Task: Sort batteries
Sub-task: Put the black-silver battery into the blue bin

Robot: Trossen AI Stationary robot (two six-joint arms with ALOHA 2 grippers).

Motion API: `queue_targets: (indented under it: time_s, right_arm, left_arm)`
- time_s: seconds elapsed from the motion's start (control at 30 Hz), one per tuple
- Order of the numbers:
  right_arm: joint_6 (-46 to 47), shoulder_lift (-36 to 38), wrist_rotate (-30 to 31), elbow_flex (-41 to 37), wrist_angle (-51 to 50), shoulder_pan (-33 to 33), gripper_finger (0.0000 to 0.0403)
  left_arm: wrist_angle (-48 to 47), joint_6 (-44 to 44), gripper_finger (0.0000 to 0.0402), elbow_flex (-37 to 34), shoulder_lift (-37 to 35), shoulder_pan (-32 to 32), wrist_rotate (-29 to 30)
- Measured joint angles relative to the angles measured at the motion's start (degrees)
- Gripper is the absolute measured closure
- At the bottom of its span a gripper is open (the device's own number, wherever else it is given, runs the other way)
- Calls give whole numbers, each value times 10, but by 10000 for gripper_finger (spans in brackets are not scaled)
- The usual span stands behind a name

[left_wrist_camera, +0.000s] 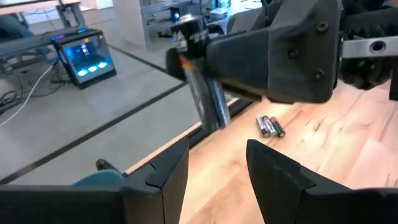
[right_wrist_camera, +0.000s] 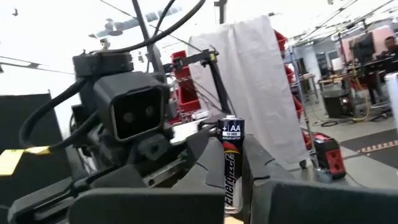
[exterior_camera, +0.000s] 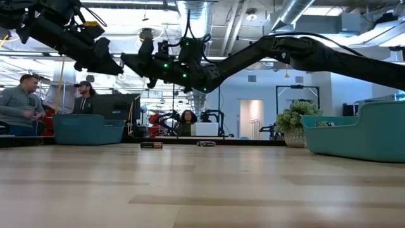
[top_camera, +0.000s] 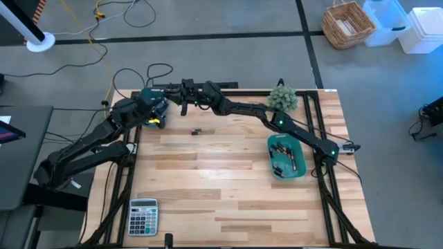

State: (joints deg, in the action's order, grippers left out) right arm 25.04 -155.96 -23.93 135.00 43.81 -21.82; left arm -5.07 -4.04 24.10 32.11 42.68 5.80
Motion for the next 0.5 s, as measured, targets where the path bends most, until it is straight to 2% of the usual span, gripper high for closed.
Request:
queue_targets:
  time_s: [0.5]
  right_arm:
    - [-31, 0, -20, 0, 4, 12, 391]
  left_arm:
    - [20, -26, 246, 0, -20, 0, -24]
